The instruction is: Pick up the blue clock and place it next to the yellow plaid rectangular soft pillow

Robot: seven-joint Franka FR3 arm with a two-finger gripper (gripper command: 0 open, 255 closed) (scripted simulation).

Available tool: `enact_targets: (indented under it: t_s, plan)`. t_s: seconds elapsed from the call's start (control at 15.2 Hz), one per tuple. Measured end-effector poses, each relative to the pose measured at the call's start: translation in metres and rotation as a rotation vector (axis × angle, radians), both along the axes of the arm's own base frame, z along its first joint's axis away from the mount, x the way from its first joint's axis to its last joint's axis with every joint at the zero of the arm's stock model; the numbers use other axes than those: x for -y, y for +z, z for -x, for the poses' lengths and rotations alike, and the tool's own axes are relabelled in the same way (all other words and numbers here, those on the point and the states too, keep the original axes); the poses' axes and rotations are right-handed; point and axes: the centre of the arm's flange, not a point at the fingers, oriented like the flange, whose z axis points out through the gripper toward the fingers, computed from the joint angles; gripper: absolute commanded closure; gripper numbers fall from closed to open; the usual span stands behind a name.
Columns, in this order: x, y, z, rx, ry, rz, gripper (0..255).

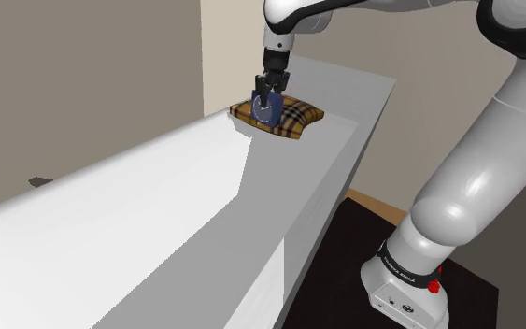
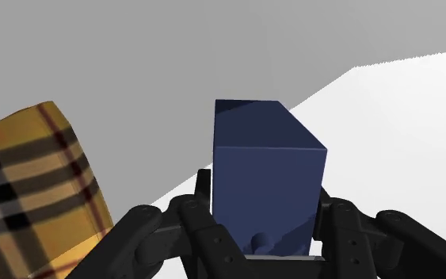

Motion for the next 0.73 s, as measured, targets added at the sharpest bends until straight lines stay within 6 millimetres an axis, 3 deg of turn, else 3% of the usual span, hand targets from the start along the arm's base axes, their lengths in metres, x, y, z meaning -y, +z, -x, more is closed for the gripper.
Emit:
enact_targets:
  t_s: [0.73]
  plan:
    - [0.143, 0.002, 0.019, 0.000, 0.000, 0.000, 255]
